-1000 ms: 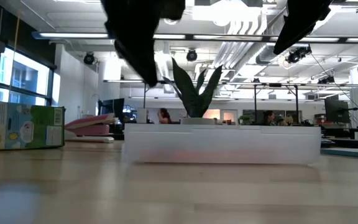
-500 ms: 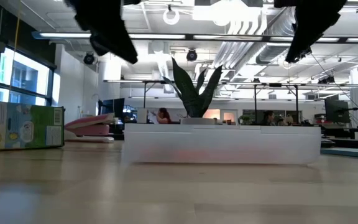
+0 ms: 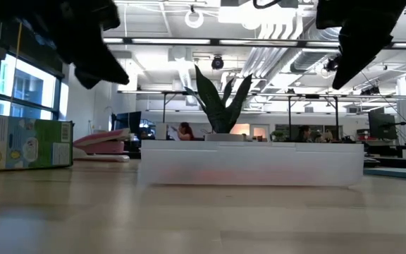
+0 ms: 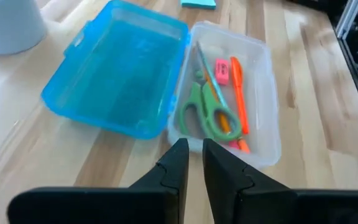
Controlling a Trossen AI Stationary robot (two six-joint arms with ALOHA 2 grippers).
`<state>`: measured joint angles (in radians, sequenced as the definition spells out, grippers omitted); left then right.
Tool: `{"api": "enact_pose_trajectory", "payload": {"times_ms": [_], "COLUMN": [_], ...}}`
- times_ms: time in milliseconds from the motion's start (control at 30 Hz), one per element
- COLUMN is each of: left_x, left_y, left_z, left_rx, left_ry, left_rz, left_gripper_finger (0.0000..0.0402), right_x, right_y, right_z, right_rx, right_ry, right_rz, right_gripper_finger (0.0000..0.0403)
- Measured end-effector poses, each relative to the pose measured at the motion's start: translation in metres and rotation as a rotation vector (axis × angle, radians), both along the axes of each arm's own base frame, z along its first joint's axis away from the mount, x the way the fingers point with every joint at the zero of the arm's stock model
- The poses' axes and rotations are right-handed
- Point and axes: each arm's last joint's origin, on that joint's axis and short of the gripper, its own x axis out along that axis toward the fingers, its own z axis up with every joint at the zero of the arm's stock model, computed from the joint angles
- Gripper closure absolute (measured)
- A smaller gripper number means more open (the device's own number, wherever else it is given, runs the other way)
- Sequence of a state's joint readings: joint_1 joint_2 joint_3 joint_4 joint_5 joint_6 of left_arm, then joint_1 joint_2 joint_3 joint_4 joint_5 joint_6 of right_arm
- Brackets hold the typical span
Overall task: Pack school essentials
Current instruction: Put the blue sticky notes into the blue supply box
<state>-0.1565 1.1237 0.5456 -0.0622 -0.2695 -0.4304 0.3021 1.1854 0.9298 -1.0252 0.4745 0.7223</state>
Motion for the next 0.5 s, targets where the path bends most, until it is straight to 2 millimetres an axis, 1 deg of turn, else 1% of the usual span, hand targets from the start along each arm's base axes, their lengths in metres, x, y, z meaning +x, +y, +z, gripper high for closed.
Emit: {"api": "enact_pose_trajectory", "payload": {"times_ms": [67, 267, 400, 500], "left_x": [-0.008, -0.040, -0.058, -0.070], "left_y": [0.001, 0.008, 0.013, 0.016], "left_z": [-0.006, -0.028, -0.039, -0.045], "left_rx": [-0.005, -0.013, 0.062, 0.084], "left_ry": [-0.041, -0.132, -0.217, -0.276], "left_rz": [0.003, 0.019, 0.049, 0.080], "left_gripper_finger": [0.0368, 0.0385, 0.0397, 0.0401], "right_x": [0.000, -0.001, -0.001, -0.001], "right_y": [0.000, -0.001, -0.001, -0.001], "right_z": [-0.001, -0.008, -0.008, -0.008], "right_rx": [-0.003, -0.009, -0.008, -0.012], "right_ry": [-0.014, -0.026, -0.034, -0.035], "right_rz": [-0.015, -0.065, -0.073, -0.074], "right_gripper_finger": [0.0247, 0.0247, 0.0247, 0.0247]}}
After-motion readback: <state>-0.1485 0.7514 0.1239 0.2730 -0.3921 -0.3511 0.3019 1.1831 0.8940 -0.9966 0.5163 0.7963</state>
